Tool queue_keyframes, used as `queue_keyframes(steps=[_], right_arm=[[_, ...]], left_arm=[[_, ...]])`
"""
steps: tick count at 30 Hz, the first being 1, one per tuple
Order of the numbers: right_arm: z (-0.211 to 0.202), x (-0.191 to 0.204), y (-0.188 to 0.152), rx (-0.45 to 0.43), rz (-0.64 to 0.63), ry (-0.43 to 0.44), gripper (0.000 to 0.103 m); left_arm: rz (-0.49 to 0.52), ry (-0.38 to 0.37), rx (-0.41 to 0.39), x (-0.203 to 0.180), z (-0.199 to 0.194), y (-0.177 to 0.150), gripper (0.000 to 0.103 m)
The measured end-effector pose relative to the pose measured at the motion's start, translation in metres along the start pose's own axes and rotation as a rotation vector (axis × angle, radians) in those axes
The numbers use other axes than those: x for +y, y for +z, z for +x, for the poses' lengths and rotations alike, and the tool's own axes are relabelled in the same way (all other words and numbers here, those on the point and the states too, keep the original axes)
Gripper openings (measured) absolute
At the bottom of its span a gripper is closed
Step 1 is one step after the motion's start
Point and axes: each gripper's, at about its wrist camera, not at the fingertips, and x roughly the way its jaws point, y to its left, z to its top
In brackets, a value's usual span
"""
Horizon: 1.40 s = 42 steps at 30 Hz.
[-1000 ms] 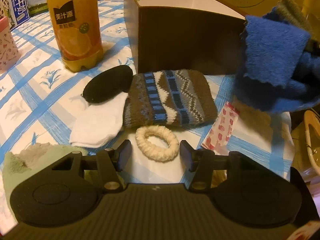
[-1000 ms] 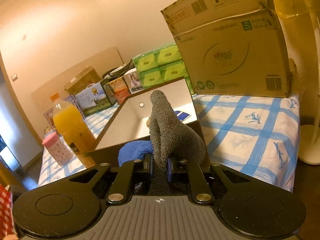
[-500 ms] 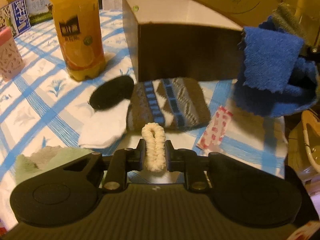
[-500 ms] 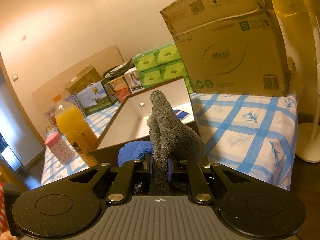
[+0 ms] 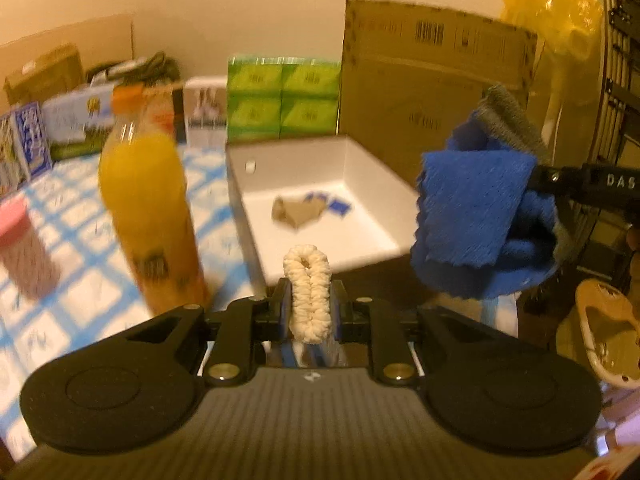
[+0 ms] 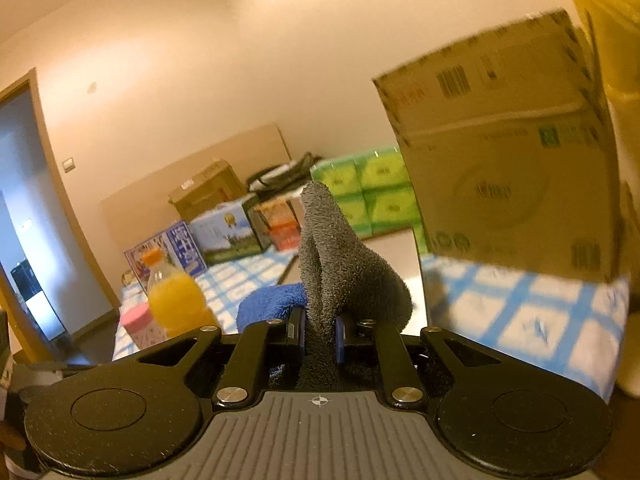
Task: Organize soft objects
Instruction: 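Carry the hair tie with the left tool while the right tool carries the grey towel into the box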
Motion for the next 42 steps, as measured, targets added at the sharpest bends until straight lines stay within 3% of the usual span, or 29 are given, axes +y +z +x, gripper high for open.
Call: queue_keyframes(steps=[6,11,25,33,34,37,42], right_arm=[[0.037,-0.009,0.027,0.006,-0.037,0.004,0.014],[0.071,-0.019,0.038,0.042,-0.057,-0.002,0.014],[0.146,-0.045,0.055,0.094,-0.04,-0.015,0.014],[0.192,-0.055,0.052,0.132,-0.06,-0.04,0.015],[0.198,-0.057,0.051,0.139,-0.061,-0.046,0.022],[0.213,-0.064,0.047,0.158,-0.038,-0.066,0.057],[0.221,-0.073,0.043,0.179,-0.011,-0.025,0.059]], left_arm=[[0.015,-0.012,-0.055,-0.001,0.023,0.047,0.018],[-0.002,-0.003,-0.034,0.004,0.057,0.074,0.018],[-0.016,0.004,0.045,0.006,0.136,0.11,0.019],[-0.017,0.018,0.081,0.01,0.179,0.123,0.027],[-0.02,0.019,0.088,0.011,0.186,0.124,0.029],[-0.031,0.026,0.109,0.014,0.202,0.126,0.032],[-0.056,0.031,0.147,0.019,0.223,0.123,0.035]])
